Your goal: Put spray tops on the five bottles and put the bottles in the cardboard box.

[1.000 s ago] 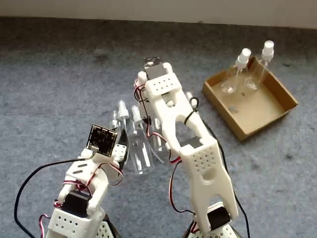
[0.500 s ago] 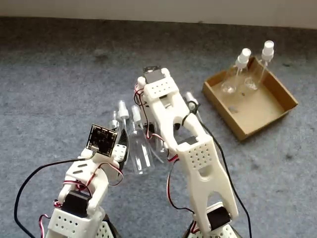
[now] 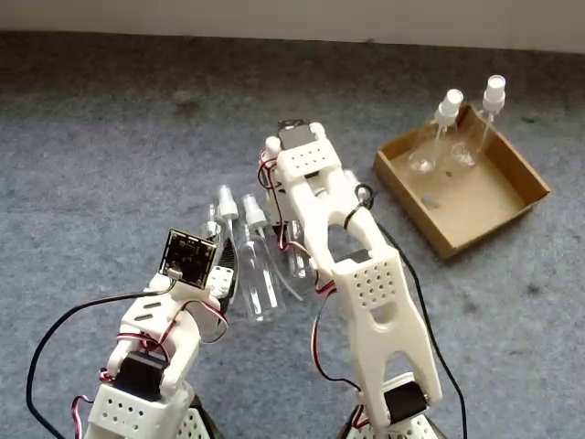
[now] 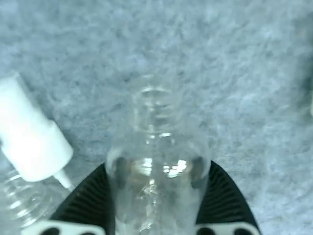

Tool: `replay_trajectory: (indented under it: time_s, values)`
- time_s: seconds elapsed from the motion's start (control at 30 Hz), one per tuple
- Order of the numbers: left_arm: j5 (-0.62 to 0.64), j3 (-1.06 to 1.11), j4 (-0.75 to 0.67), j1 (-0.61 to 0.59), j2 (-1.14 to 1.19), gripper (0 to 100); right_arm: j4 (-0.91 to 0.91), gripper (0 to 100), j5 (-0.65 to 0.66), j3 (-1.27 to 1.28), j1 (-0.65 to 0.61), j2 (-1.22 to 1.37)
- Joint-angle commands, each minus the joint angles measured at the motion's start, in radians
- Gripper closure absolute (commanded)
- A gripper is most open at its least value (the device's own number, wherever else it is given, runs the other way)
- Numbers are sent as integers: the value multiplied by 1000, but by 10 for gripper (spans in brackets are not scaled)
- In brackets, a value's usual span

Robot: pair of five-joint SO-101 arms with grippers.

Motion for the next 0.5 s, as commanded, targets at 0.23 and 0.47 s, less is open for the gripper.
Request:
replay_trajectory:
  time_s: [0.23,0.47]
  values:
    - [-8,19,5,16,-2,989,90,961,140,-24,59,-282]
    - [-8,19,5,15,-2,989,91,961,226,-12,64,-555]
